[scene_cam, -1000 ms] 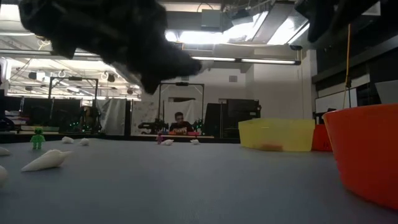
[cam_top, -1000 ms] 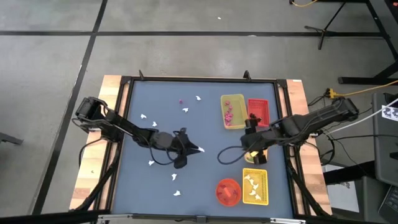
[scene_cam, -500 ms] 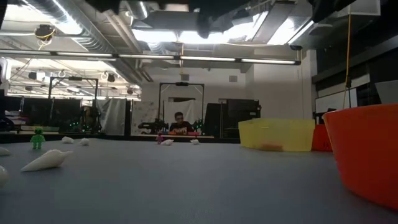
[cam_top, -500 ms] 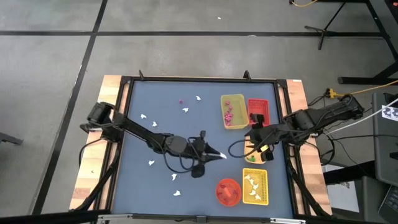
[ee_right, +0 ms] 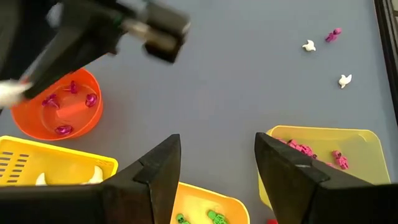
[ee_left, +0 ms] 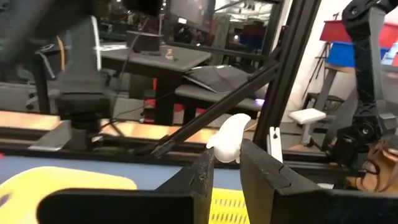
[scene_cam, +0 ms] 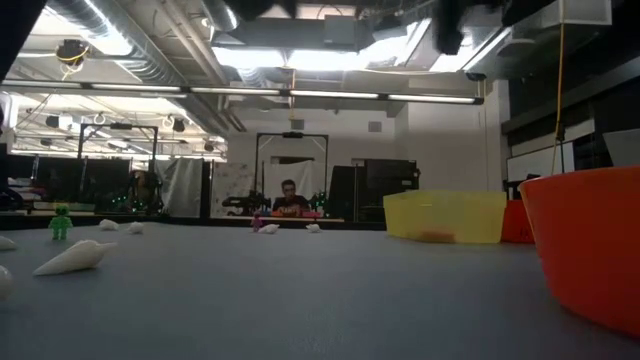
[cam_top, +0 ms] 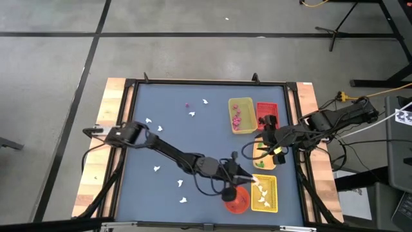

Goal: Sort Halloween decoration
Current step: Put the white ghost toy into the yellow box, then put the green skeleton toy into the middle yellow bin

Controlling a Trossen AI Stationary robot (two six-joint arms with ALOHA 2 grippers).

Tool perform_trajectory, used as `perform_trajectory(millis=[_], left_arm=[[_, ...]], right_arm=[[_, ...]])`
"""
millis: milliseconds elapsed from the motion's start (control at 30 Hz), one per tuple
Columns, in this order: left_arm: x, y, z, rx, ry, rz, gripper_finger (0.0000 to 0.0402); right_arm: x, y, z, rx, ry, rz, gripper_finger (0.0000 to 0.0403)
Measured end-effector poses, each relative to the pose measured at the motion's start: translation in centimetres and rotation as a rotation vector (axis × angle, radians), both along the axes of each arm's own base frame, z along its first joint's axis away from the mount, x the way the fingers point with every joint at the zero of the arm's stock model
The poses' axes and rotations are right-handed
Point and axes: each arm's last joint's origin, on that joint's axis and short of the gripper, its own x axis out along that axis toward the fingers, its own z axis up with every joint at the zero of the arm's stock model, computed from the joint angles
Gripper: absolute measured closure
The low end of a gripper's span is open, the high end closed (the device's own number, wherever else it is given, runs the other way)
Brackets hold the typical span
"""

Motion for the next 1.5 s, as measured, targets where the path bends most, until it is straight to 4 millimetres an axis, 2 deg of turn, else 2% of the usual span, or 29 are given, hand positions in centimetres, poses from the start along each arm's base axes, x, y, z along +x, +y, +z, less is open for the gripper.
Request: perform_trajectory(millis=[233,433,700,1133,1500], left_arm=[[3.1,-2.3,-1.6,0.0,-0.003,-0.066,0.0354],[4.6,-3.1,-3.7,-0.001,0.045,-0.072,0.0354],[4.7,-2.7,-4.3,-0.049,0.107,-0.059,0.0347],[4.7,-2.5,-4.9,-0.03,0.155,-0.001,0.0269],[4.7,-2.5,-4.9,-0.029,0.159,-0.001,0.0239]], right_arm=[[0.0,0.0,0.0,-0.001,0.0,-0.001,0.0198],[0.0,0.0,0.0,0.0,0.001,0.0,0.0198],[0.0,0.0,0.0,0.0,0.001,-0.001,0.0198],[0.0,0.0,0.0,0.0,0.001,0.0,0.0198],[0.0,0.0,0.0,0.0,0.002,0.0,0.0198]])
